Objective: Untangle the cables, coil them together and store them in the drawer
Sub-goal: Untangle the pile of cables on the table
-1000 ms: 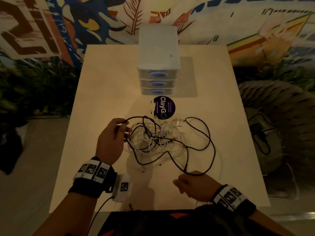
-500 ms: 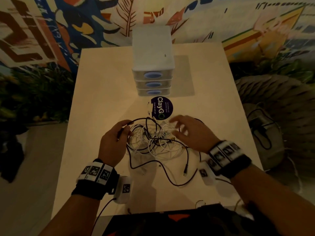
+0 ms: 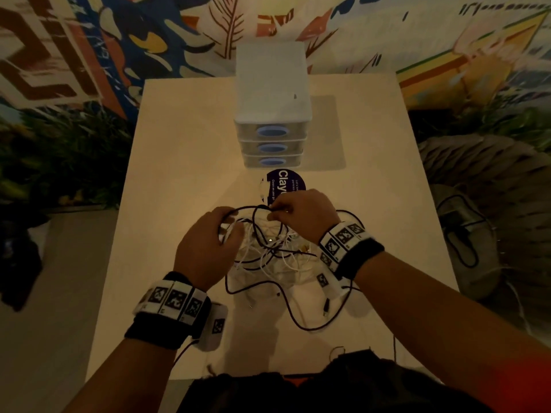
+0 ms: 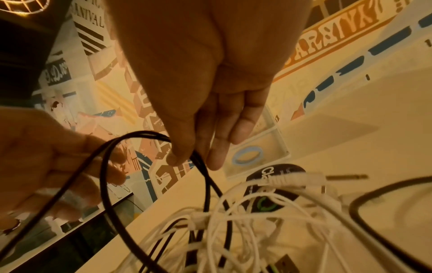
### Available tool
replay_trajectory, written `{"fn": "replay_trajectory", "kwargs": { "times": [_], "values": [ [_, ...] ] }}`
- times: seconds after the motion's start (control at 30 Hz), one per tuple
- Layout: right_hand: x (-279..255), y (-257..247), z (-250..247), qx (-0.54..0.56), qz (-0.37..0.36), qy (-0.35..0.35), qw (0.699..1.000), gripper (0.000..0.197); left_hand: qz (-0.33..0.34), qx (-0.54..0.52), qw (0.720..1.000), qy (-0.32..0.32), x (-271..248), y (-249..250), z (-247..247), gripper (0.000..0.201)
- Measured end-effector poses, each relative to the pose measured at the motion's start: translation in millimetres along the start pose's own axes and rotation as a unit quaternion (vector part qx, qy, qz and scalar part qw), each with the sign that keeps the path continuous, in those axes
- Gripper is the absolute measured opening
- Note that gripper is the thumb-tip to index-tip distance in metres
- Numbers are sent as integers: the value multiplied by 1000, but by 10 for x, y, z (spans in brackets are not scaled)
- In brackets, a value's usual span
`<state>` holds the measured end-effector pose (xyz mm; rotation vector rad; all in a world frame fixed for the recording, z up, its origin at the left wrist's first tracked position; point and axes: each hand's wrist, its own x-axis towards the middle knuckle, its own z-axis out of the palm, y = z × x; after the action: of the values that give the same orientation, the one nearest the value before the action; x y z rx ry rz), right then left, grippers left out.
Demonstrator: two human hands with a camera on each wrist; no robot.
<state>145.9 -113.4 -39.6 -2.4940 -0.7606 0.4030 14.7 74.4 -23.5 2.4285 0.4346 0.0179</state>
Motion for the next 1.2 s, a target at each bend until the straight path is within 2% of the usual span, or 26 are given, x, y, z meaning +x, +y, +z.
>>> {"fn": "replay_trajectory", "kwargs": {
  "times": [0.07, 0.1, 0.23, 0.4, 0.5, 0.6, 0.67, 0.77, 0.83, 0.93, 1.03, 1.1, 1.13, 1.2],
  "values": [
    [-40, -32, -41, -7, -19, 13, 1000, 25, 23, 35, 999, 5, 25, 115, 18, 53],
    [-61, -48, -52, -13, -35, 18, 999, 25, 39, 59, 997, 10, 46, 159, 39, 58],
    [-149, -66, -117, -27, -81, 8, 996, 28, 88, 102, 991, 8, 137, 197, 116, 42],
    [-259, -16, -140, -22, -79, 14, 997, 25, 105, 104, 987, -57, 97, 197, 69, 46],
    [-274, 27, -151, -40, -63, 7, 997, 28, 70, 48, 991, -103, 73, 197, 51, 47],
    [-298, 65, -183, -40, -56, 1, 998, 29, 31, 1, 993, -111, 46, 232, 33, 46],
    [-326, 89, -202, -39, -53, -3, 998, 28, -9, -89, 991, -97, 21, 250, 21, 35],
    [-379, 189, -248, -13, -42, 7, 999, 22, -58, -181, 981, -49, 10, 199, -41, 36],
    [-417, 290, -260, 35, -30, 15, 999, 21, -65, -191, 979, -33, 29, 134, -70, 36],
    [-446, 430, -269, 74, -25, 21, 997, 36, -100, -192, 976, -13, 57, 40, -52, 35],
    [-449, 525, -356, 97, 6, 26, 995, 28, -118, -137, 983, -15, 62, -95, -6, 30],
    [-447, 571, -416, 108, 17, 24, 994, 21, -89, -79, 992, -38, 14, -154, -11, 48],
    [-446, 576, -440, 108, 18, 22, 994, 20, -48, -65, 996, -47, -19, -150, -25, 59],
    [-433, 564, -476, 112, 18, 19, 993, 17, 61, -54, 995, -55, -68, -43, -51, 62]
  ]
}}
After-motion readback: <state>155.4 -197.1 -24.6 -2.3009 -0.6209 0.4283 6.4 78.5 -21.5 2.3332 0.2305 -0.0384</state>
